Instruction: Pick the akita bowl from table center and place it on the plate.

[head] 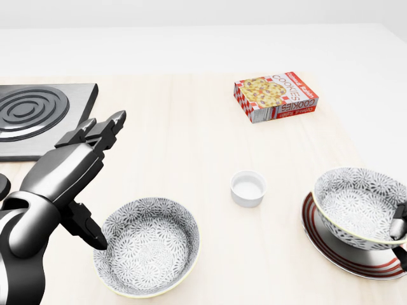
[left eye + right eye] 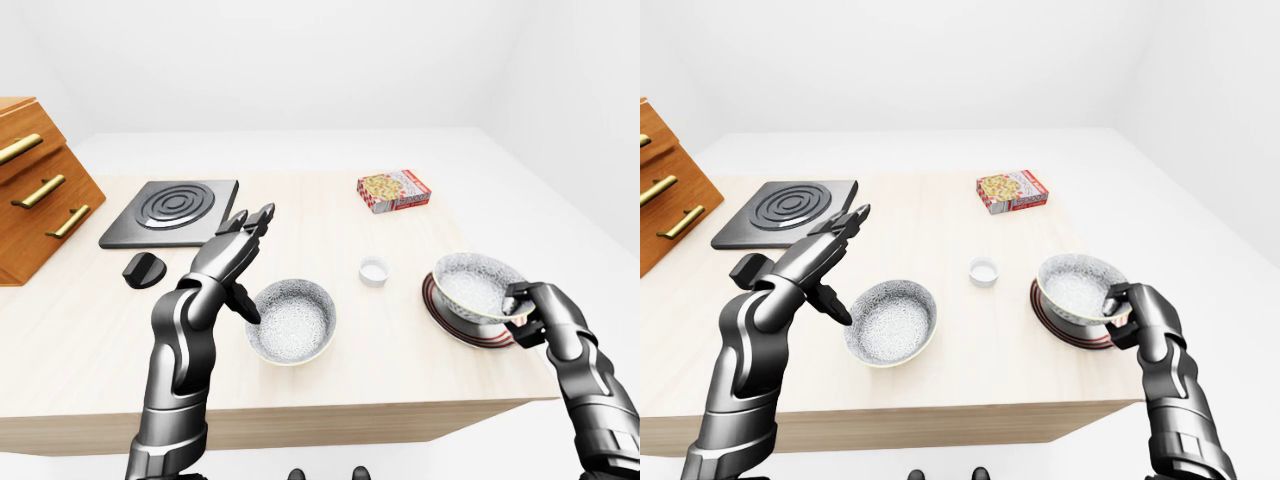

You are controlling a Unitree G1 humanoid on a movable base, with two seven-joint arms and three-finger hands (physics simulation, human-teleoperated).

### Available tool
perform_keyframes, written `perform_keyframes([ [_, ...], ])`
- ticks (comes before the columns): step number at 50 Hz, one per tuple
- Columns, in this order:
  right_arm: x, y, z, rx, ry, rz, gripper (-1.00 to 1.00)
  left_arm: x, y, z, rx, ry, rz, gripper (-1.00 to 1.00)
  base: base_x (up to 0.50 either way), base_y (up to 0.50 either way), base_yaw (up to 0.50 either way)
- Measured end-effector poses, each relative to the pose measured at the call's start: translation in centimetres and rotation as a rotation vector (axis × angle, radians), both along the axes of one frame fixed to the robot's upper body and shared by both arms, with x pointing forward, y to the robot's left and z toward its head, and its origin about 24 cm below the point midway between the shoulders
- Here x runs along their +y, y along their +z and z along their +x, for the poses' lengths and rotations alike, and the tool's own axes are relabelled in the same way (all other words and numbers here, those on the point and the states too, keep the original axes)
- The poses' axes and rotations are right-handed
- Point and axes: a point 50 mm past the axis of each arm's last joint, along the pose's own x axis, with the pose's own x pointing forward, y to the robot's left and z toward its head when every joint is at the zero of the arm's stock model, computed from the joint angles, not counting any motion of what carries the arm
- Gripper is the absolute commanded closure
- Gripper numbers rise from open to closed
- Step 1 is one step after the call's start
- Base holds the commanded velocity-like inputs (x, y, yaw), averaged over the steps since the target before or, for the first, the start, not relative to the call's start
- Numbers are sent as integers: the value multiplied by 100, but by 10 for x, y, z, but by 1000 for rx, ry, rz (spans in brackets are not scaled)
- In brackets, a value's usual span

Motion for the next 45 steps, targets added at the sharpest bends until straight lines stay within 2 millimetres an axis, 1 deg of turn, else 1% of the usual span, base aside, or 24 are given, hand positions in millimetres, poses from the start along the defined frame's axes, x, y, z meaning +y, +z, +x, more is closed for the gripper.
perform_keyframes([
  [2,0,0,-1,2,0,-3,100,0,0,0,1,1,-1,-100,0,0,0],
  [4,-1,-1,-3,3,-2,-6,81,0,-1,0,2,2,-2,-100,0,0,0],
  [5,-1,-1,-4,3,-4,-6,60,0,-1,1,2,2,-2,-100,0,0,0],
  [6,-2,-1,-5,2,-6,-8,-6,1,-1,1,3,3,-3,-100,0,0,0],
  [7,-2,-1,-5,0,-8,-10,-100,1,-1,1,3,3,-3,-100,0,0,0],
  [14,-5,0,-11,-6,-15,-16,-100,1,-3,2,6,5,-7,-100,0,0,0],
  [24,-3,4,-14,-12,-7,-20,-100,1,-4,1,6,7,-9,-100,0,0,0],
  [34,4,11,-21,-23,25,0,-100,1,-4,0,3,7,-10,-100,0,0,0],
  [39,14,21,-28,-48,58,50,-100,1,-2,-2,-3,5,-11,-100,0,0,0],
  [45,31,44,-40,-108,106,146,-100,0,5,-5,-31,-5,-26,-100,0,0,0],
])
